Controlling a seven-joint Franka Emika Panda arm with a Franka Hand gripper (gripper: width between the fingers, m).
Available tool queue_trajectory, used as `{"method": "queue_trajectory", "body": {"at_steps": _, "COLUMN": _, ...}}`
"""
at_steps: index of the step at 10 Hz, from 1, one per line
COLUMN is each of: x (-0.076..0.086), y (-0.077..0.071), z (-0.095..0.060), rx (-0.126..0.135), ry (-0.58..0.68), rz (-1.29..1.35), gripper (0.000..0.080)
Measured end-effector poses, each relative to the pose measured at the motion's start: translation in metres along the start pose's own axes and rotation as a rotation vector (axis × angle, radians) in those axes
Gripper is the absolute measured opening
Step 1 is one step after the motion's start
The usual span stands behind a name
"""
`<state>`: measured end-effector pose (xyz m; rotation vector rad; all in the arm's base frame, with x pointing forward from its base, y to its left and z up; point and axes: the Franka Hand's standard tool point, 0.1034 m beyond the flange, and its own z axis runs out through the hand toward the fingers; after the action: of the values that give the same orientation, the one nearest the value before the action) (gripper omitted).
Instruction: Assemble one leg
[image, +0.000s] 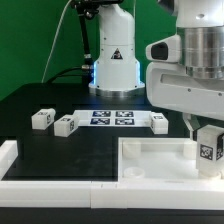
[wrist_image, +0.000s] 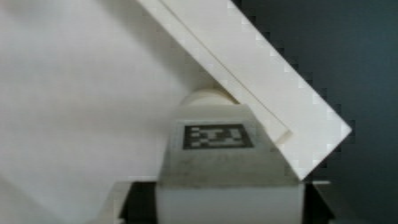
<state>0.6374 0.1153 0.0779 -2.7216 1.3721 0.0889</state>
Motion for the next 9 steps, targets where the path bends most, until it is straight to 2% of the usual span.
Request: {"method": "queue_trajectory", "body": {"at_steps": 9, "x": 0.0011, "y": 0.0000, "z": 0.0004, "rx": 0.001, "ry": -0.003, "rz": 0.857, "gripper": 0.0291}}
